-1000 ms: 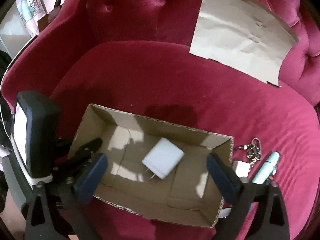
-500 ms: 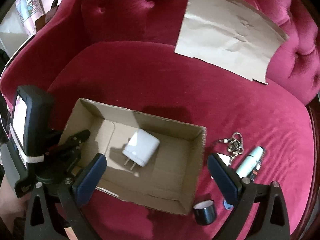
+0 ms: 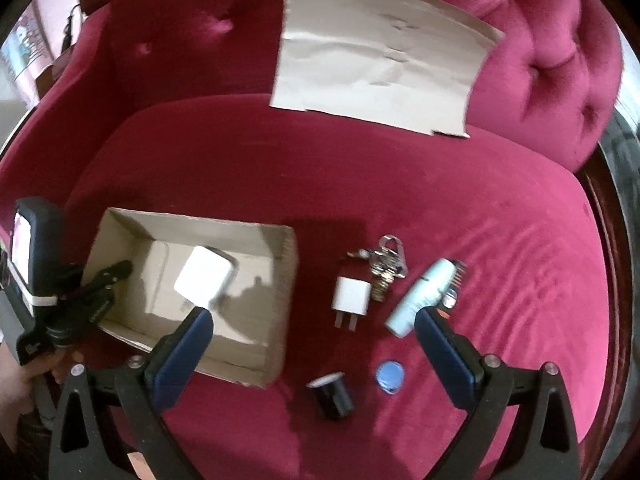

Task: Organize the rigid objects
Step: 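Move the right gripper back toward the black round object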

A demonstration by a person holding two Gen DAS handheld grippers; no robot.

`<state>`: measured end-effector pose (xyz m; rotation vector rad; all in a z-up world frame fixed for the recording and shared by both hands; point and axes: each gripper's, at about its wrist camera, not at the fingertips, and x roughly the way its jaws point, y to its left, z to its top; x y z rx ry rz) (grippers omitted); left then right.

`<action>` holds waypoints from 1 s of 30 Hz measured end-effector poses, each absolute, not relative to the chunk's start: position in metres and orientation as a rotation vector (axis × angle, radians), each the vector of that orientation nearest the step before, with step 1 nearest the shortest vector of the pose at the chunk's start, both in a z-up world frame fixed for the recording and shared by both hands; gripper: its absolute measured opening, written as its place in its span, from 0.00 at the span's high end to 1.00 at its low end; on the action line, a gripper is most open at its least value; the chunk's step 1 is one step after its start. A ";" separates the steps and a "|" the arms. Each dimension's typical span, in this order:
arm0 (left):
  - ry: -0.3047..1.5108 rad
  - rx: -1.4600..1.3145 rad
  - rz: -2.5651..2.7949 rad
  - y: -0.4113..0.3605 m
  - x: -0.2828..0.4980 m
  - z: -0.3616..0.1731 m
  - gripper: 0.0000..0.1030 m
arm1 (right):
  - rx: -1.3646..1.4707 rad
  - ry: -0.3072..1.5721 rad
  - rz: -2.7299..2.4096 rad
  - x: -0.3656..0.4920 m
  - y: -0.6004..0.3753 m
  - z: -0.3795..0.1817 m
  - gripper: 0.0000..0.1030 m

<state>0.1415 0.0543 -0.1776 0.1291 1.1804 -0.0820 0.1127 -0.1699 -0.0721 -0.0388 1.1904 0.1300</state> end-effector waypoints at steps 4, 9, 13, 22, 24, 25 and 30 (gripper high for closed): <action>1.180 0.130 -0.082 0.054 0.141 -0.178 0.95 | -0.036 1.210 0.086 0.108 -0.193 -0.077 0.00; 1.175 0.137 -0.081 0.053 0.140 -0.178 0.95 | -0.020 1.231 0.042 0.099 -0.216 -0.083 0.00; 1.176 0.130 -0.079 0.053 0.139 -0.177 0.95 | -0.019 1.243 0.020 0.092 -0.227 -0.090 0.00; 1.181 0.121 -0.084 0.056 0.141 -0.178 0.95 | -0.009 1.277 0.054 0.077 -0.232 -0.120 0.00; 1.184 0.120 -0.084 0.057 0.142 -0.177 0.95 | -0.009 1.285 0.067 0.075 -0.230 -0.125 0.00; 1.186 0.121 -0.084 0.057 0.142 -0.177 0.95 | -0.013 1.289 0.075 0.073 -0.229 -0.129 0.00; 1.187 0.115 -0.083 0.057 0.144 -0.177 0.95 | -0.009 1.304 0.086 0.070 -0.228 -0.141 0.00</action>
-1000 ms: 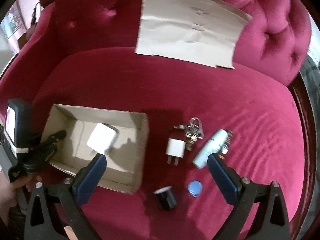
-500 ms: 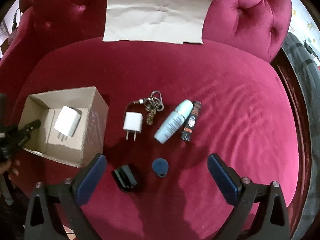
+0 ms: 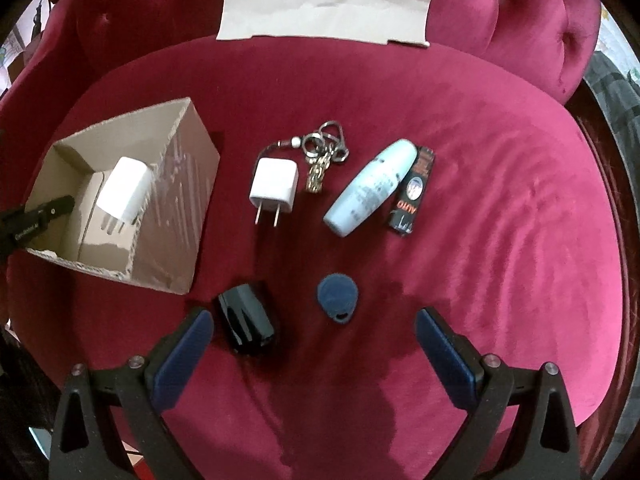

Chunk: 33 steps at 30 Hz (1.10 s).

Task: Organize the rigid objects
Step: 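Move the right gripper back toward the black round object, then grasp the black round object with the right gripper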

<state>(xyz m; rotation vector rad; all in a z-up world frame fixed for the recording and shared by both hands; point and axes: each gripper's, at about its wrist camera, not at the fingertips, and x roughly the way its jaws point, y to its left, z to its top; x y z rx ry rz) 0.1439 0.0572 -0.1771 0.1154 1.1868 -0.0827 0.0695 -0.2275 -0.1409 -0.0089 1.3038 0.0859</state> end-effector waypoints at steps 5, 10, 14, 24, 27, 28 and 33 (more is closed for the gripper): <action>1.187 0.125 -0.086 0.057 0.144 -0.178 0.95 | -0.006 1.326 0.104 0.064 -0.224 -0.157 0.00; 1.188 0.130 -0.087 0.057 0.144 -0.178 0.95 | -0.016 1.327 0.125 0.062 -0.214 -0.164 0.00; 1.190 0.131 -0.088 0.057 0.145 -0.178 0.95 | -0.009 1.316 0.138 0.063 -0.200 -0.162 0.00; 1.184 0.143 -0.087 0.055 0.143 -0.178 0.95 | 0.001 1.310 0.182 0.074 -0.181 -0.159 0.11; 1.182 0.145 -0.085 0.054 0.143 -0.178 0.95 | 0.015 1.323 0.203 0.076 -0.177 -0.160 0.54; 1.182 0.143 -0.084 0.054 0.143 -0.178 0.95 | 0.017 1.322 0.211 0.076 -0.177 -0.161 0.58; 1.180 0.142 -0.083 0.054 0.142 -0.179 0.95 | 0.009 1.308 0.199 0.074 -0.180 -0.160 0.58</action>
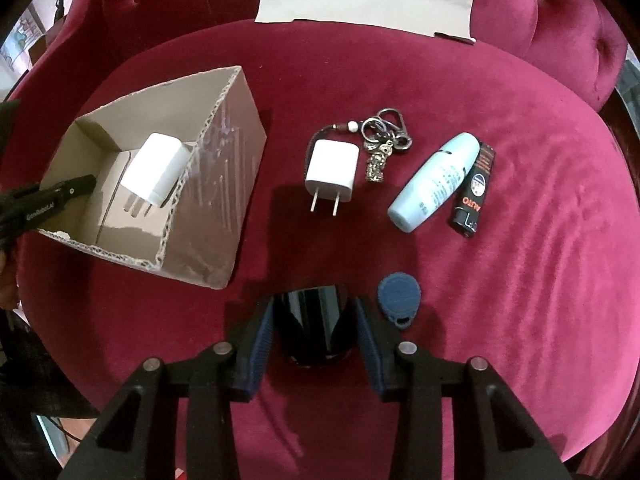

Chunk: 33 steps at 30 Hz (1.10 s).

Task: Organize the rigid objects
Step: 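Grasp the black round object with the right gripper, then carry the black round object with the right gripper over the box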

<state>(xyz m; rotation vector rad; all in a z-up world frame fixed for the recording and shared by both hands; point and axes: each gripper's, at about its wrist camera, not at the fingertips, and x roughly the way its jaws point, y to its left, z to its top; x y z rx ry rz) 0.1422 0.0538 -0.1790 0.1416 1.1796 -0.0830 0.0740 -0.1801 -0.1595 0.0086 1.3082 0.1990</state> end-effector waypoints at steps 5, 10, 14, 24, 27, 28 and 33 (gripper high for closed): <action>1.180 0.135 -0.082 0.055 0.142 -0.179 0.95 | 0.020 1.297 0.198 0.072 -0.184 -0.155 0.59; 1.180 0.133 -0.083 0.056 0.142 -0.179 0.95 | 0.026 1.284 0.194 0.074 -0.189 -0.145 0.61; 1.181 0.132 -0.084 0.056 0.142 -0.179 0.95 | 0.031 1.268 0.189 0.075 -0.191 -0.134 0.61; 1.183 0.127 -0.083 0.057 0.142 -0.178 0.95 | 0.035 1.216 0.183 0.081 -0.200 -0.105 0.61; 1.183 0.128 -0.083 0.056 0.143 -0.178 0.95 | 0.036 1.197 0.183 0.084 -0.198 -0.096 0.61; 1.183 0.128 -0.083 0.056 0.143 -0.178 0.95 | 0.035 1.189 0.187 0.084 -0.197 -0.093 0.61; 1.183 0.127 -0.082 0.056 0.142 -0.178 0.95 | 0.026 1.154 0.209 0.086 -0.190 -0.076 0.61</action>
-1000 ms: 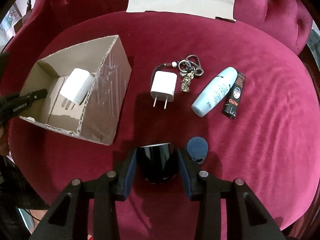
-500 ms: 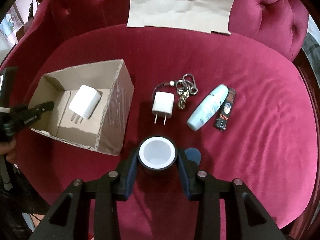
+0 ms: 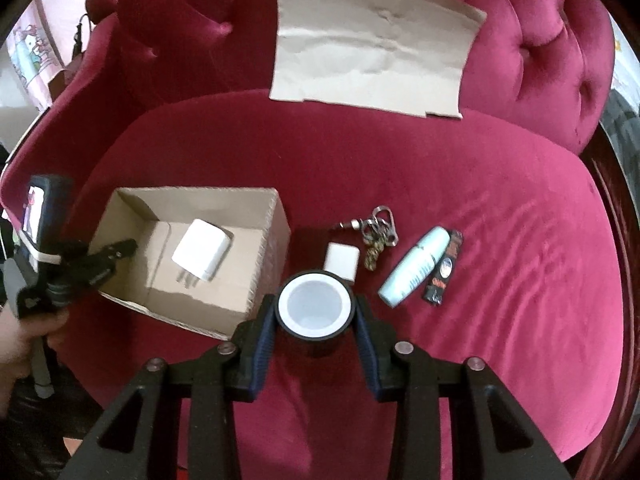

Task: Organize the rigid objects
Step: 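Carry the black round object with the right gripper over the box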

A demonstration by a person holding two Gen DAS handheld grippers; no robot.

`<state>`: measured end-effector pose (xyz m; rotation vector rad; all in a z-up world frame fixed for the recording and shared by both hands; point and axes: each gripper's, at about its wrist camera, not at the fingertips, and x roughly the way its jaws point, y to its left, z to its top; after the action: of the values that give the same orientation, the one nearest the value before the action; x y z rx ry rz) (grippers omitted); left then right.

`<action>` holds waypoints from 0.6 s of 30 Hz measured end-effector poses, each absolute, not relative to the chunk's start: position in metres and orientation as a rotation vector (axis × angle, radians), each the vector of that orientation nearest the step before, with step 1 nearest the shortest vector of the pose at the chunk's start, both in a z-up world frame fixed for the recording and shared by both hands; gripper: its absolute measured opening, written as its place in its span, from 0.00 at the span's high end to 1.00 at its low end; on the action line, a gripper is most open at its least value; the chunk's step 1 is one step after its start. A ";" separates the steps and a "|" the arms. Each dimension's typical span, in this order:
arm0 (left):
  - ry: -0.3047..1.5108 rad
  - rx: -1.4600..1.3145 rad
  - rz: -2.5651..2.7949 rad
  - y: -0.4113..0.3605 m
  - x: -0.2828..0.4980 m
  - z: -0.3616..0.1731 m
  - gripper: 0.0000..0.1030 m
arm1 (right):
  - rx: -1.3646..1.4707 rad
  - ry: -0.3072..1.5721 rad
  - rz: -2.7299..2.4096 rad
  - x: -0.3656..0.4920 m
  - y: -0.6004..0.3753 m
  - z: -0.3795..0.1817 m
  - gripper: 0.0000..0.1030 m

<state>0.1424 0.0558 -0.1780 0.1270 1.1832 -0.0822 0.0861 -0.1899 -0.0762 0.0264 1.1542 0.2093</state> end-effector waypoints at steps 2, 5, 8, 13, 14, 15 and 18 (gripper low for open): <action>1.184 0.125 -0.082 0.056 0.143 -0.178 0.95 | 0.022 1.143 0.221 0.087 -0.186 -0.070 0.61; 1.184 0.125 -0.083 0.056 0.143 -0.178 0.95 | 0.017 1.130 0.237 0.089 -0.180 -0.064 0.61; 1.184 0.125 -0.083 0.056 0.143 -0.178 0.95 | 0.015 1.117 0.261 0.090 -0.172 -0.058 0.61; 1.183 0.124 -0.083 0.056 0.143 -0.178 0.95 | 0.000 1.093 0.301 0.095 -0.155 -0.048 0.61; 1.184 0.125 -0.084 0.056 0.143 -0.178 0.95 | -0.001 1.089 0.311 0.096 -0.151 -0.046 0.61; 1.184 0.125 -0.084 0.056 0.143 -0.178 0.95 | -0.003 1.086 0.318 0.097 -0.149 -0.046 0.61; 1.185 0.124 -0.083 0.056 0.143 -0.178 0.96 | -0.008 1.082 0.344 0.101 -0.138 -0.045 0.61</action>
<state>0.1429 0.0561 -0.1777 0.1238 1.1852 -0.0832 0.1005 -0.1376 -0.0451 -0.0085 1.0820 0.3444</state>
